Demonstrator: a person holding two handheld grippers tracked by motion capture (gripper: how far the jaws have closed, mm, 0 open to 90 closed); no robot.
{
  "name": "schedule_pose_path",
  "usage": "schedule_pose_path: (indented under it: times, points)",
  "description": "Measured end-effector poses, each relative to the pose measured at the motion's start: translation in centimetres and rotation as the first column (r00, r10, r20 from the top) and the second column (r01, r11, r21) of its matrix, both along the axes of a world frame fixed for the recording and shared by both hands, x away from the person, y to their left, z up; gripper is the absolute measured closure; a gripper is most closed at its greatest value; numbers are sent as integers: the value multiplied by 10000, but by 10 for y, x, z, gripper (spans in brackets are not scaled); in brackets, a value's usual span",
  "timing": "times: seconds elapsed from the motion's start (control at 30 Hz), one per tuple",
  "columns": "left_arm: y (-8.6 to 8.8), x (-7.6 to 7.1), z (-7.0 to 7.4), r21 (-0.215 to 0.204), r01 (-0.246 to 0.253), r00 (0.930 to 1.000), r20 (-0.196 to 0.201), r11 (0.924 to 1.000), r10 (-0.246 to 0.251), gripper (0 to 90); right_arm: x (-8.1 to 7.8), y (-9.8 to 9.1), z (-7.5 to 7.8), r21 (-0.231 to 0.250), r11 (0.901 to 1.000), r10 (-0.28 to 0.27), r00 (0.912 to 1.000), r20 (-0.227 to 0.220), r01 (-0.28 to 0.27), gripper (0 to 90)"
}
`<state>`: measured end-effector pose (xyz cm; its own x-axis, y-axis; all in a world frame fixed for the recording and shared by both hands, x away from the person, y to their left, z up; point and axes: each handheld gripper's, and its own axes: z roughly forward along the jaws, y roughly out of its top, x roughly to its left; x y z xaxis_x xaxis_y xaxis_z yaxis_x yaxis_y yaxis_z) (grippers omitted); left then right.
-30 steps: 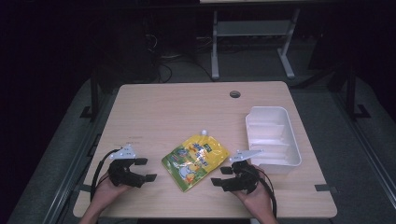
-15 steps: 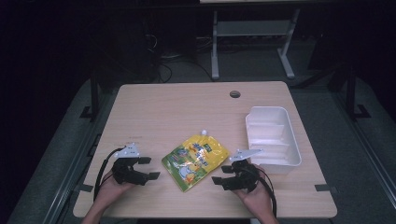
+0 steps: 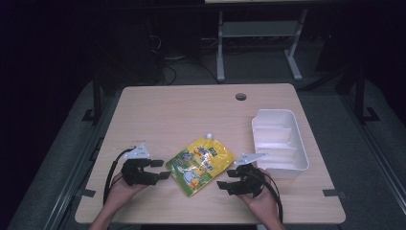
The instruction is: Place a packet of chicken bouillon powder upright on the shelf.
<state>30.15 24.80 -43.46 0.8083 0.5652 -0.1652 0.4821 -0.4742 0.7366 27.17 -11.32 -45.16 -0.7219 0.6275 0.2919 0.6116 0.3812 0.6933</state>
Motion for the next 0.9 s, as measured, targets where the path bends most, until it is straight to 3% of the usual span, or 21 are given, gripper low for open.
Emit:
schedule_pose_path:
  times: [0.13, 0.37, 0.6, 0.77, 0.9]
  points:
    - [-8, 8, 1, 85, -121, 9999, 78, 9999, 121, 504, 4, -1, 3, -44, 9999, -124, 9999, 48, 124, 377]
    - [-20, 19, -5, 318, -183, 9997, -164, 9993, 188, 678, 16, -1, 15, -85, 9984, -564, 9981, 245, 567, 379]
    - [-23, 22, -9, 471, -268, 9993, -253, 9985, 281, 766, 34, 5, 24, -366, 9933, -1093, 9940, 12, 1092, 389]
    - [-28, 21, -11, 518, -121, 9995, -274, 9986, 135, 848, 52, 14, 39, -490, 9920, -1168, 9931, -114, 1161, 381]
    - [-32, 21, -13, 831, -35, 9997, -247, 9965, 55, 866, 70, 20, 49, -748, 9883, -1348, 9906, -213, 1329, 380]
